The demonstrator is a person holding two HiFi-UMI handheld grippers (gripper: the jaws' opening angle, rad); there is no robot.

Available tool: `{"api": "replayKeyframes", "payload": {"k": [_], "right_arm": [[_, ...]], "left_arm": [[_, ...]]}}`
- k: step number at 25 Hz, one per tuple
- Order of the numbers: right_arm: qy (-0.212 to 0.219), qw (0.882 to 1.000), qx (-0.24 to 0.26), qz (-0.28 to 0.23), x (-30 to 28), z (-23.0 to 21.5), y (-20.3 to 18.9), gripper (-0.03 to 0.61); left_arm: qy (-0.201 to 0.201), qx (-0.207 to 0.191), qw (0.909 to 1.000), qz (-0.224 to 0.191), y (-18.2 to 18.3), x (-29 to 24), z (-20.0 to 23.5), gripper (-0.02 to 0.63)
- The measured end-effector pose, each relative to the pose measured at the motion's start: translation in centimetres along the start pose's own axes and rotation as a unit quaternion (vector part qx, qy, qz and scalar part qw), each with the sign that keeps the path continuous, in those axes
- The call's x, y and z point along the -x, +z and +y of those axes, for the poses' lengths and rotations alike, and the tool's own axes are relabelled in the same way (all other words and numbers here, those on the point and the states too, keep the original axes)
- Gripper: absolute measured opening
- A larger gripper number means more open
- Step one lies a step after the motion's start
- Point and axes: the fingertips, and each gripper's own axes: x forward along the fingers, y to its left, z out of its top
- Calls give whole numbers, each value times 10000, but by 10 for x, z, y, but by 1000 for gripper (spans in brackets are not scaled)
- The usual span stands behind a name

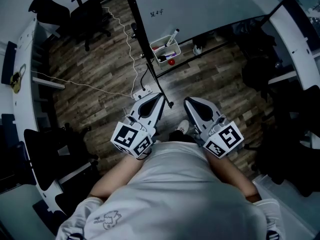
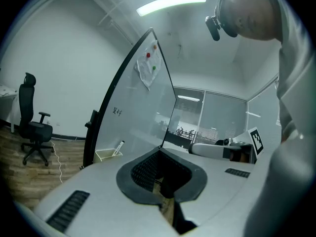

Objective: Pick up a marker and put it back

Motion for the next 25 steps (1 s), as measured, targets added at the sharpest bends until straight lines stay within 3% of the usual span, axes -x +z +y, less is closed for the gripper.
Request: {"api": "replayKeyframes", "payload": {"k": [12,25], "right_arm": [[-51,9999,-157,-42,18,-53,18,9],[-204,9996,-73,-160,11,-72,36,9]], "left_arm": [[132,-149,9998,1,6,-47,-15,5],[11,-275,9996,-97,21,-67,-10,5]]}}
